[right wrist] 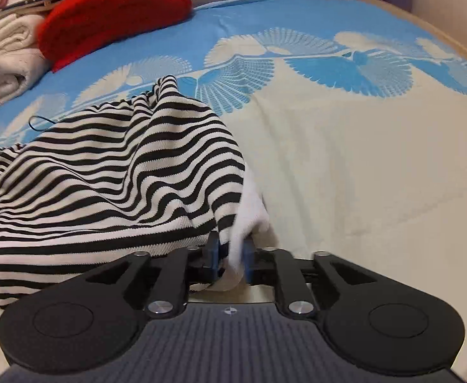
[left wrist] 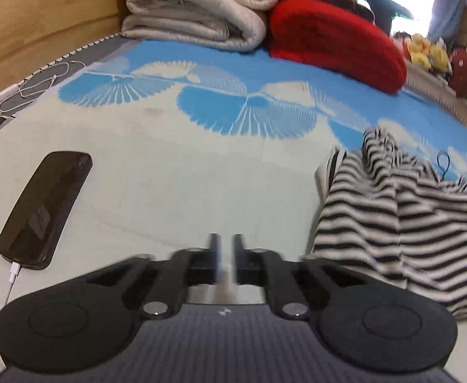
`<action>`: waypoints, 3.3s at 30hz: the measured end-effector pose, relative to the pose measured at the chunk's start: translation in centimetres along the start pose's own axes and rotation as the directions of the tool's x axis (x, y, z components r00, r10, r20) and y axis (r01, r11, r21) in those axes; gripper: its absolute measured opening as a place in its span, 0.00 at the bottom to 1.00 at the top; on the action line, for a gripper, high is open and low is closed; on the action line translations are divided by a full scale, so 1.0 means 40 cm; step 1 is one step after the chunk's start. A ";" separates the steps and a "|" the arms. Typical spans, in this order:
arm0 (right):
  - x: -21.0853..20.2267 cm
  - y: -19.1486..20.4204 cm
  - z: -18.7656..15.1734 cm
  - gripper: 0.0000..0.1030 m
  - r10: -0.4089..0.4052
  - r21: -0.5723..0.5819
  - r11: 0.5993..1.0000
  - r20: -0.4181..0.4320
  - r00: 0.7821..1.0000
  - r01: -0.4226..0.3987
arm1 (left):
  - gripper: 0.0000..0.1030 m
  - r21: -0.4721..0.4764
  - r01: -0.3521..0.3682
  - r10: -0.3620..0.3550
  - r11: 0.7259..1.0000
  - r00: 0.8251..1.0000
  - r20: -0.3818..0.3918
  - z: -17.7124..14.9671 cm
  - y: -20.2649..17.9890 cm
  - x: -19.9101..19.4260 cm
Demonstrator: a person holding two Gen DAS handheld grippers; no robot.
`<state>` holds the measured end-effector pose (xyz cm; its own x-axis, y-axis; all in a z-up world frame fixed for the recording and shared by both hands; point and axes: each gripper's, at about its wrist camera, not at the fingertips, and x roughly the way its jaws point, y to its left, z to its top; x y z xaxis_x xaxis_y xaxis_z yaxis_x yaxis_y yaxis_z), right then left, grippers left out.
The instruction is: Fold small clothes
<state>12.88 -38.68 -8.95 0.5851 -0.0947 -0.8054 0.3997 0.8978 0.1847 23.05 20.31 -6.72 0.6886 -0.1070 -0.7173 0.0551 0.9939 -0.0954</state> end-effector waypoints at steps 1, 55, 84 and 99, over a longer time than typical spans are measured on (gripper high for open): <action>-0.006 0.003 0.002 0.41 -0.016 -0.004 1.000 0.015 1.000 0.016 | 0.51 -0.008 0.011 -0.011 1.000 1.000 0.020 0.009 -0.013 -0.009; -0.122 0.224 0.134 0.82 0.325 -0.060 0.944 0.312 0.893 -0.323 | 1.00 0.077 0.127 -0.137 0.989 0.981 0.136 0.140 -0.457 -0.011; -0.188 0.046 -0.272 0.81 0.278 0.269 0.902 0.239 0.930 -0.339 | 1.00 0.130 -0.080 0.064 0.988 0.990 0.123 -0.190 -0.380 -0.209; 0.116 -0.116 -0.137 0.57 0.321 0.846 0.385 0.251 0.913 -0.368 | 1.00 -0.092 -0.315 0.301 0.945 0.943 -0.141 -0.034 -0.218 0.026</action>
<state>9.87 -40.93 -16.64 0.8400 0.0941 -0.5344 0.5354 0.0168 0.8444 22.32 11.49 -7.57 0.5639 0.1944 -0.8026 -0.2317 0.9701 0.0722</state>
